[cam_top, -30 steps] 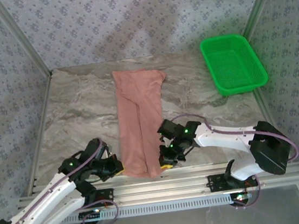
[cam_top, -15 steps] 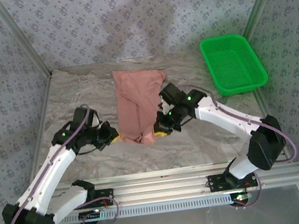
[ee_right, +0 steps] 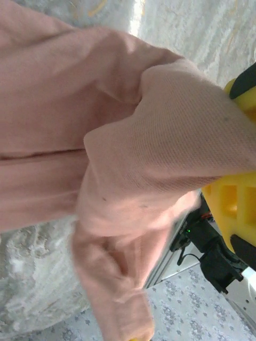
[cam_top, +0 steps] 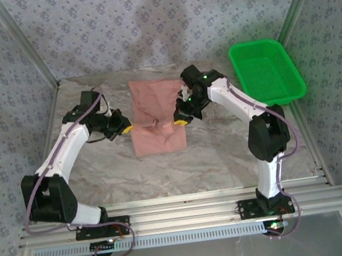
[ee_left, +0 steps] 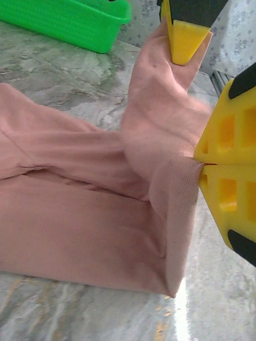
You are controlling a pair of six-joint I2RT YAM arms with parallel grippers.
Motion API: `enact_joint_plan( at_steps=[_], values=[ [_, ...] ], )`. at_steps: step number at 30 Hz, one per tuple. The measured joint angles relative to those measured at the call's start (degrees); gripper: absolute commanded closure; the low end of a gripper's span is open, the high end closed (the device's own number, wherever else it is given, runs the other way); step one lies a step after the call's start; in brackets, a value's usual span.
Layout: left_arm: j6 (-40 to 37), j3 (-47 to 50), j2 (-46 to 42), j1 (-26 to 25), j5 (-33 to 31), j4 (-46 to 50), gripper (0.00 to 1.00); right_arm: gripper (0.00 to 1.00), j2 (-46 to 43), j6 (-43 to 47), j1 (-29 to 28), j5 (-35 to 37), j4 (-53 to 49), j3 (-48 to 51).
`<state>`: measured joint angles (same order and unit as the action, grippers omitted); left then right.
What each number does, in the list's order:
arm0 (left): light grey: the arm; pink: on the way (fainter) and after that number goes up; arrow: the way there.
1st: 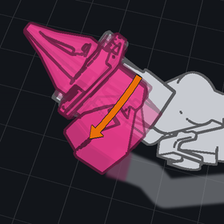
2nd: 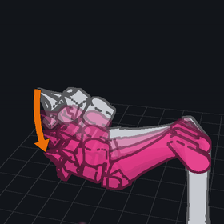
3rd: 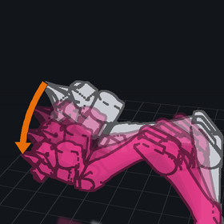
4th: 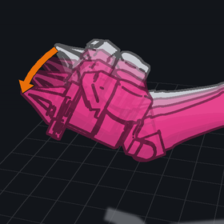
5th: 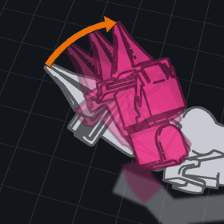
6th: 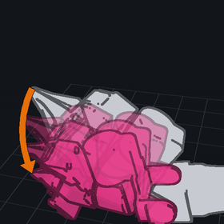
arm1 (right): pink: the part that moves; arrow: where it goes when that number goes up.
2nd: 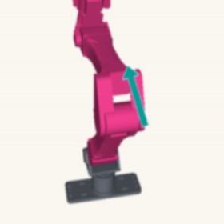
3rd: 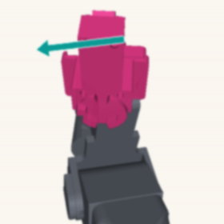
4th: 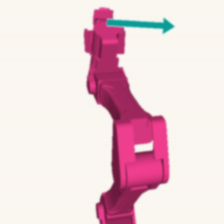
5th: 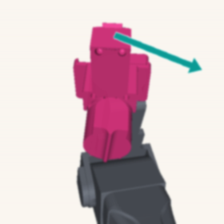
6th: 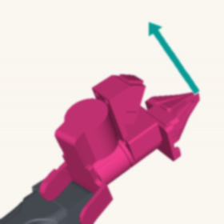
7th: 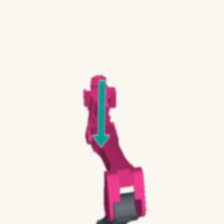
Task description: Fold and stack the t-shirts
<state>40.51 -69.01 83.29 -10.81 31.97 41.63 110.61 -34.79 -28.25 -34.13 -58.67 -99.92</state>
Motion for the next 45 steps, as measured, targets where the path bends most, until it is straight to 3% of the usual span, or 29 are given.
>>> enact_joint_plan(
  at_steps=[23,27,30,34,37,39,45],
  values=[
    [-5.6,-18.9,28.7,1.5,1.8,-3.3,1.00,0.92,21.4,5.7,8.7,-2.4,-3.9,-17.2],
    [-5.6,-22.3,34.2,1.9,1.7,-4.2,1.00,0.84,26.1,5.6,9.8,-3.2,-3.3,-20.8],
    [-5.6,-25.4,38.2,2.5,1.7,-4.3,1.00,0.72,29.6,4.9,10.3,-3.4,-2.3,-23.5],
    [-5.4,-28.9,41.9,3.3,1.7,-4.4,0.75,0.51,33.3,3.3,11.2,-4.5,-0.2,-27.4],
    [-4.4,-30.7,42.4,4.2,2.0,-5.0,0.49,0.49,34.3,2.1,11.9,-5.2,1.9,-30.4],
    [-3.3,-32.3,42.4,4.6,2.3,-5.6,0.32,0.42,34.0,1.5,12.2,-5.4,3.2,-32.2],
    [-0.4,-39.2,38.2,5.2,2.6,-5.8,0.27,0.39,24.5,1.1,12.4,-4.2,5.2,-30.9]
  ],
)
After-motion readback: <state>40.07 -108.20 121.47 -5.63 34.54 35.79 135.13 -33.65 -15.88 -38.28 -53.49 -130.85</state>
